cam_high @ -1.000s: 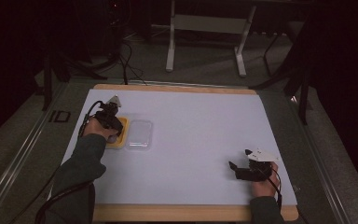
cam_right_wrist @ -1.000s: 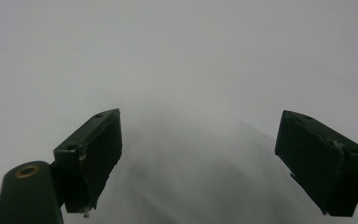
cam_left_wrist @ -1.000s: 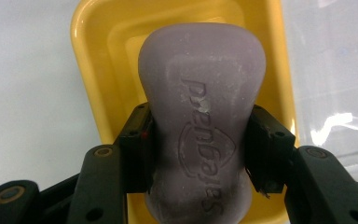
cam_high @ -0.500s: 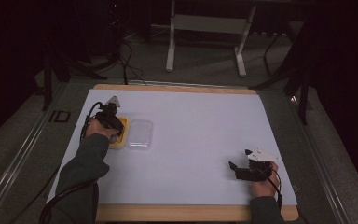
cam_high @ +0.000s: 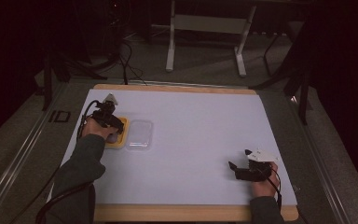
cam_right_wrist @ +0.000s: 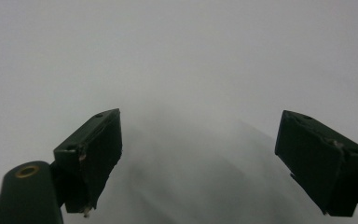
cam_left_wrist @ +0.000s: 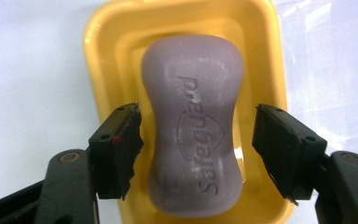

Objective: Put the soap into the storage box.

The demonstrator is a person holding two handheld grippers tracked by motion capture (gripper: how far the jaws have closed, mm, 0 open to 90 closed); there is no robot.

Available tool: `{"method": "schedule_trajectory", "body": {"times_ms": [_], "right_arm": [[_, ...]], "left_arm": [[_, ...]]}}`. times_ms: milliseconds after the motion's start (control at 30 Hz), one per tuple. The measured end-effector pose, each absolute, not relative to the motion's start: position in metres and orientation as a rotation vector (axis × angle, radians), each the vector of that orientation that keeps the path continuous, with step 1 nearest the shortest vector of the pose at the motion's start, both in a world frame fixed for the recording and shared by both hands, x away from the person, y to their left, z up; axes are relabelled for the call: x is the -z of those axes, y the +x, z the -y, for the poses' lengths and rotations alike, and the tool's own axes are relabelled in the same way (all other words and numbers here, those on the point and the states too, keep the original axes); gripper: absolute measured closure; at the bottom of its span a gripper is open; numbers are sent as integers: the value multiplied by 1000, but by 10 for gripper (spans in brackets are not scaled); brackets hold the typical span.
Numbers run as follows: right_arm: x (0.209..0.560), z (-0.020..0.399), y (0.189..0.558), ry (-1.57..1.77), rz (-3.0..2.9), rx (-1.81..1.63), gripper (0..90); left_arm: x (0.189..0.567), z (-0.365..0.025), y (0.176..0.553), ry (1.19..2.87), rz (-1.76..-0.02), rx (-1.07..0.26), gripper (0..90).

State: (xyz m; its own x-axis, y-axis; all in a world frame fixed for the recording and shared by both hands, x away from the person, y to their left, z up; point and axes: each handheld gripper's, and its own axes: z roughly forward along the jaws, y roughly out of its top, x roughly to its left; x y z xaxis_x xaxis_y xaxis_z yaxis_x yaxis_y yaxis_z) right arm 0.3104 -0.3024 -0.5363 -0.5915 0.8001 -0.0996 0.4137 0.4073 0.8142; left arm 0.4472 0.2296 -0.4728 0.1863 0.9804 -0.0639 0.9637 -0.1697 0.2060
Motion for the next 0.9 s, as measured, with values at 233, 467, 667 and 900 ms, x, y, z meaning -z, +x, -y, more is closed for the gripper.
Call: {"method": "schedule_trajectory", "body": {"times_ms": [233, 467, 667, 900], "right_arm": [[536, 302, 310, 1034, -2186, -1068, 144], [536, 302, 310, 1032, -2186, -1066, 144], [536, 302, 310, 1032, -2187, -1066, 144], [536, 302, 310, 1032, -2187, -1066, 144]], "left_arm": [[463, -233, 436, 2258, -1789, -196, 316], [454, -234, 425, 2267, -1691, -247, 310], [447, -232, 416, 2251, -1576, -302, 307], [441, -223, 399, 2270, -1370, -376, 304]]}}
